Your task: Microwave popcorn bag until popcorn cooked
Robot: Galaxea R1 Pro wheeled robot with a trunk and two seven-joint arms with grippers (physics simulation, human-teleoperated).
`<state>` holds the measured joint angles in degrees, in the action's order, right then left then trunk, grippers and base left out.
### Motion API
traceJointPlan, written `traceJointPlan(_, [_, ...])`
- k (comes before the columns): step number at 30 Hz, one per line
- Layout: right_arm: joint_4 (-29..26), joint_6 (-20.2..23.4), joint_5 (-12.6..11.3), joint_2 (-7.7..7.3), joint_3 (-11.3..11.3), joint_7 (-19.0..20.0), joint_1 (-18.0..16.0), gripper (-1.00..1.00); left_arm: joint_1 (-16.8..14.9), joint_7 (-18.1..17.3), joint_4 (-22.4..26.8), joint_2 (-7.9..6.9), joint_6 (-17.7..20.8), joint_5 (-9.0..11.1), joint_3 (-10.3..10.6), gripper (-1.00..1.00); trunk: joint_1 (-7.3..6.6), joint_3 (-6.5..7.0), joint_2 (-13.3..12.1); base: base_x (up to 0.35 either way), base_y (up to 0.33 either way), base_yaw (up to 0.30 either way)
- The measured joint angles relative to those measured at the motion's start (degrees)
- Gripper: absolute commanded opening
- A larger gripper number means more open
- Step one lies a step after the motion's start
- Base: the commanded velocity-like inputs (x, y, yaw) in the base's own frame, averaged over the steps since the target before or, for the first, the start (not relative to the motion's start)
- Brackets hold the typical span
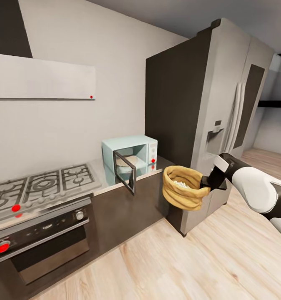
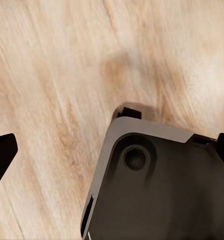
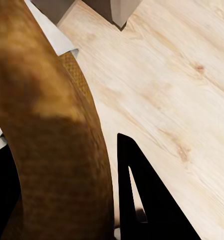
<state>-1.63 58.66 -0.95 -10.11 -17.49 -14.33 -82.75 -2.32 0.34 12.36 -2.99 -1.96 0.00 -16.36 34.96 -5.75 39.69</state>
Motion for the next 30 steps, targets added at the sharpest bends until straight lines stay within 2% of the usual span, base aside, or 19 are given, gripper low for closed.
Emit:
traceJointPlan(6, [0.1, 0.0, 0.1, 0.02, 0.0, -0.2, 0.0, -1.0, 0.0, 0.0, 0.0, 0.0, 0.0, 0.0, 0.0, 1.0, 0.0, 0.0, 0.0, 0.291, -0.122, 0.085])
traceJointPlan(30, [0.2, 0.0, 0.1, 0.04, 0.0, -0.2, 0.0, -1.0, 0.0, 0.0, 0.0, 0.08, 0.0, 0.0, 0.0, 1.0, 0.02, 0.0, 0.0, 0.234, -0.23, 0.253])
